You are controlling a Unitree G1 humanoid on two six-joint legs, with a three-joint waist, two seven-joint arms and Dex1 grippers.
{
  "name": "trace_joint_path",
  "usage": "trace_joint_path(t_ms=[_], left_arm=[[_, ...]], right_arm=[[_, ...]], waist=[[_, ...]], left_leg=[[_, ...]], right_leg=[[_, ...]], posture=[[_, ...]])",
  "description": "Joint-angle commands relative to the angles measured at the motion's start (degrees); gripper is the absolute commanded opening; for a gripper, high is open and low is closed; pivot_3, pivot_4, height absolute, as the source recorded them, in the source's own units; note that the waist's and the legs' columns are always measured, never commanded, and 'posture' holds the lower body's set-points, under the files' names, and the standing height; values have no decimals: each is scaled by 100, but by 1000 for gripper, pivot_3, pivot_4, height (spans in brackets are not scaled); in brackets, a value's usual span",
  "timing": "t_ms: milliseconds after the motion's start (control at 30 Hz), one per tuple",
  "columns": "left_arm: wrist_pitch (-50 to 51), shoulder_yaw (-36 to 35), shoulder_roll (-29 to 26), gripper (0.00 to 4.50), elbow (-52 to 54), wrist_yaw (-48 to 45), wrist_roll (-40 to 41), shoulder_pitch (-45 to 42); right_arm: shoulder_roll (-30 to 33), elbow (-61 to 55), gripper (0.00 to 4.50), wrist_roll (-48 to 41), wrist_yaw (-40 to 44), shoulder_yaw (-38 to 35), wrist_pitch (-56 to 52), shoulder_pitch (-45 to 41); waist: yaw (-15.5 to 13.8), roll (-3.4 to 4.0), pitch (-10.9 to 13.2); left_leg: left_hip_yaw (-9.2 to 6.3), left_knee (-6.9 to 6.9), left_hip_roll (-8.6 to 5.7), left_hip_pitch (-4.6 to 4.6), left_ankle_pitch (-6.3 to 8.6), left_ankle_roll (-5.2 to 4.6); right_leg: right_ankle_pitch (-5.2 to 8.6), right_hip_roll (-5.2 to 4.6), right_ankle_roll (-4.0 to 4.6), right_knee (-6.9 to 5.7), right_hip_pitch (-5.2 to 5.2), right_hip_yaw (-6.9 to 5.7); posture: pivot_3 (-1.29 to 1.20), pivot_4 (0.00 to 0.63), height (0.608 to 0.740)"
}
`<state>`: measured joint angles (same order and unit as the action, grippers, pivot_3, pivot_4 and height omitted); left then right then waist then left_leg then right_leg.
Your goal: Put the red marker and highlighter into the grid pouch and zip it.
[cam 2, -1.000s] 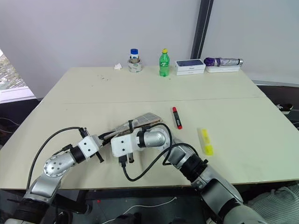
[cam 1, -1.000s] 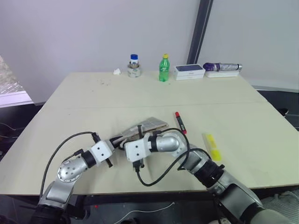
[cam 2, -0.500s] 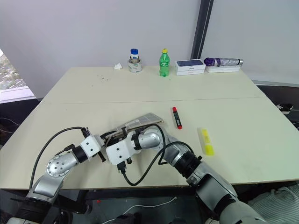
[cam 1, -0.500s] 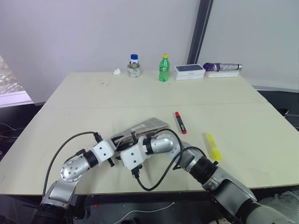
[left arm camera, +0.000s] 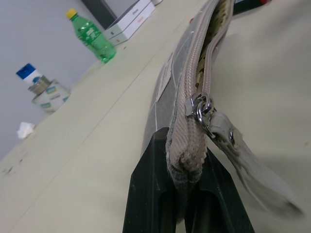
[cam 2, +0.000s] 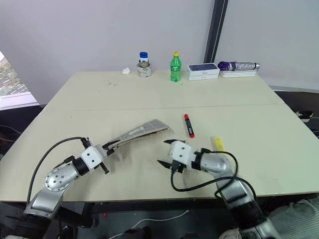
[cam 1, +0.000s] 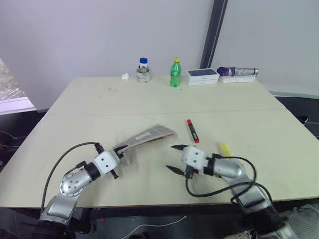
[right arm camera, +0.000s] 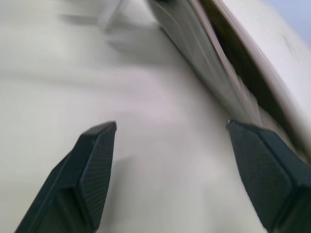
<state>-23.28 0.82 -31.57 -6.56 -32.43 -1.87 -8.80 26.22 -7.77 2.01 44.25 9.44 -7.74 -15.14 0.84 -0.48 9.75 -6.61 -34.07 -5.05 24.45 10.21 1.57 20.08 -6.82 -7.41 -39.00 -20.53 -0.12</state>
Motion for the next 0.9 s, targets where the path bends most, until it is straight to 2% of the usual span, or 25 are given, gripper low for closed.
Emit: trace_joint_path(t_ms=[33, 200, 300, 433, 767, 833, 900], left_arm=[[-191, -100, -30, 0, -57, 60, 25, -77], [-297, -52, -16, 0, -281, 76, -16, -227], [-408, -49, -20, 0, -424, 139, -91, -307], [-464, 13, 12, 0, -518, 68, -60, -385], [-509, 118, 109, 0, -571, 38, -90, -478], [-501, 113, 124, 0, -563, 40, -86, -471], [-486, 113, 128, 0, -544, 43, -87, -461]], right_arm=[[-257, -666, 3730, -252, -834, -744, -724, 265], [-769, -1378, 3730, 27, -2237, -1520, -1527, 889], [-835, -1593, 3730, 224, -2784, -1872, -2147, 1067], [-875, -1817, 3730, -55, -2972, -2331, -3051, 1153], [-1162, -2071, 3730, -1022, -2915, -2870, -4810, 1147], [-1141, -2063, 3200, -1135, -2913, -2915, -4916, 1150], [-1009, -2016, 2373, -1123, -2935, -2887, -4977, 1140]], waist=[[-9, 0, 0], [-22, 0, 0], [-27, 0, 0], [-17, 1, 0], [-9, 0, -1], [-9, -1, -1], [-7, -1, -1]], left_leg=[[-1, 0, 0, 0, 0, 0], [-3, 2, -3, 0, 0, 0], [-3, 1, -4, 0, 0, 0], [-3, 2, -3, 0, 0, 0], [-2, 3, -2, 0, 0, -1], [-3, 2, -2, -1, 0, -1], [-3, 3, -1, -1, 0, -1]], right_leg=[[0, 1, 0, 0, 0, 0], [0, -2, 0, 1, -2, 0], [0, -2, 0, 0, -8, 0], [0, -1, 0, 0, -12, -1], [0, 0, 0, 0, 2, -1], [0, 0, 0, 0, 2, -1], [0, 0, 0, 0, 2, -1]], posture=[[0, 150, 740], [0, 150, 740], [0, 150, 740], [0, 150, 740], [0, 150, 740], [0, 150, 740], [0, 150, 740]])
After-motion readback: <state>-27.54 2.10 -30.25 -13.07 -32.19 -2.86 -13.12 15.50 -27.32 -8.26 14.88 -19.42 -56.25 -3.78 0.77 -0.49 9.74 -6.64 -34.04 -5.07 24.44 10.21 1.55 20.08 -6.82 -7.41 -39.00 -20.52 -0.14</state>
